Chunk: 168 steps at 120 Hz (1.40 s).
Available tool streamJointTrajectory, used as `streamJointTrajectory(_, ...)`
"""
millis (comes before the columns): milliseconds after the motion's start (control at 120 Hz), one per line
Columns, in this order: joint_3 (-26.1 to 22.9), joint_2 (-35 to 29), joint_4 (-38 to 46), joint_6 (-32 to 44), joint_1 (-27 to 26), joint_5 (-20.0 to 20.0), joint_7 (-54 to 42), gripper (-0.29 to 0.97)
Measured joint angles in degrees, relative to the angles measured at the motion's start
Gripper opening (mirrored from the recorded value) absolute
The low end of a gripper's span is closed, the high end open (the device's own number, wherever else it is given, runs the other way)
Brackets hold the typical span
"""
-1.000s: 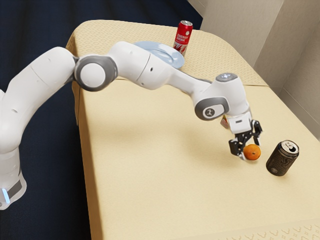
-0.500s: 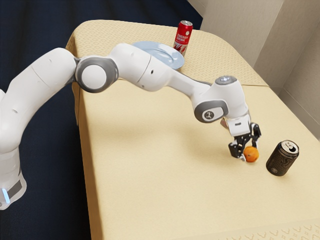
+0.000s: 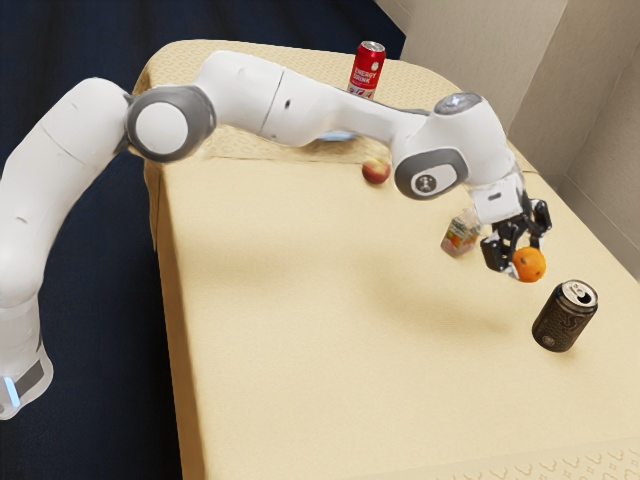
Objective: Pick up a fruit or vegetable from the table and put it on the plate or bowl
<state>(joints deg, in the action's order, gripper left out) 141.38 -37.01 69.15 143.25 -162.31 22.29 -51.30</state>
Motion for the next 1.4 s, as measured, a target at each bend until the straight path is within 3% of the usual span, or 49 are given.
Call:
streamJointTrajectory(67,-4.6,9.1,0.0,-4.1,6.2,0.5,0.6,0.00)
streamJointTrajectory(108,-10.1,14.6,0.0,-7.2,13.5,0.7,0.8,0.00)
streamJointTrajectory(183,-24.2,20.7,0.0,-13.0,30.8,0.8,0.8,0.01)
streamJointTrajectory(250,-39.5,22.3,0.0,-18.0,48.8,0.8,0.4,0.01)
streamJointTrajectory(300,-48.0,22.7,0.0,-21.8,59.5,0.8,0.0,0.00)
streamJointTrajectory(350,-52.3,22.8,0.0,-25.6,65.5,0.7,-0.5,0.02)
streamJointTrajectory(417,-54.5,23.0,0.0,-31.3,69.4,1.0,-1.4,0.05)
streamJointTrajectory(550,-55.6,22.8,0.6,-41.4,77.9,3.4,-3.4,0.14)
streamJointTrajectory(675,-49.3,21.7,8.2,-43.5,81.4,3.3,-5.0,0.18)
streamJointTrajectory(867,-40.0,15.2,21.0,-36.3,81.1,2.9,-6.6,0.23)
streamJointTrajectory(1033,-34.3,9.7,23.9,-27.3,80.7,3.7,-7.7,0.25)
streamJointTrajectory(1225,-33.3,8.6,24.1,-20.3,78.7,5.1,-8.5,0.27)
streamJointTrajectory(1400,-35.1,9.1,25.6,-19.4,80.2,5.0,-8.9,0.27)
